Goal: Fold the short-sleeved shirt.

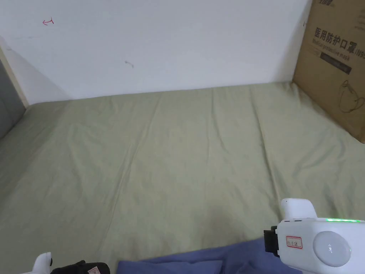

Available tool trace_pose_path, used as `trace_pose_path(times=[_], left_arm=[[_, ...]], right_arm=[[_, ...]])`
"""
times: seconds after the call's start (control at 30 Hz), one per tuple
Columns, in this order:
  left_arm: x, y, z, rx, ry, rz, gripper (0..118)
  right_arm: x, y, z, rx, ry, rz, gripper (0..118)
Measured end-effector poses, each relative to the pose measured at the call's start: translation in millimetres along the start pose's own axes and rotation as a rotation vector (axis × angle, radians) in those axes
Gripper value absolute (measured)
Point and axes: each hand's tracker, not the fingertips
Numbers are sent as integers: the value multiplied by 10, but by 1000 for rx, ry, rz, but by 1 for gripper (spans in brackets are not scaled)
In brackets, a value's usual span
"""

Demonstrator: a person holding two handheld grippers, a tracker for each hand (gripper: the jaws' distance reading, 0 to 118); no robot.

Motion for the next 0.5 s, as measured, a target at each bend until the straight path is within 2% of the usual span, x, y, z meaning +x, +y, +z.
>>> trace_pose_path(times=[0.17, 0.27, 0.4, 0.5], left_arm=[[-343, 10, -399, -125, -16, 67, 118], [-550, 139, -514, -94, -243, 135, 118], [-506, 74, -812, -146, -325, 175, 118], [-507, 69, -909, -129, -333, 186, 118]], right_arm=[[-112, 49, -50, -17, -2, 46, 2], [-142, 114, -35, -7, -1, 51, 2], [-145, 187, -52, -3, 0, 51, 2], [-135, 192, -77, 0, -3, 46, 2]])
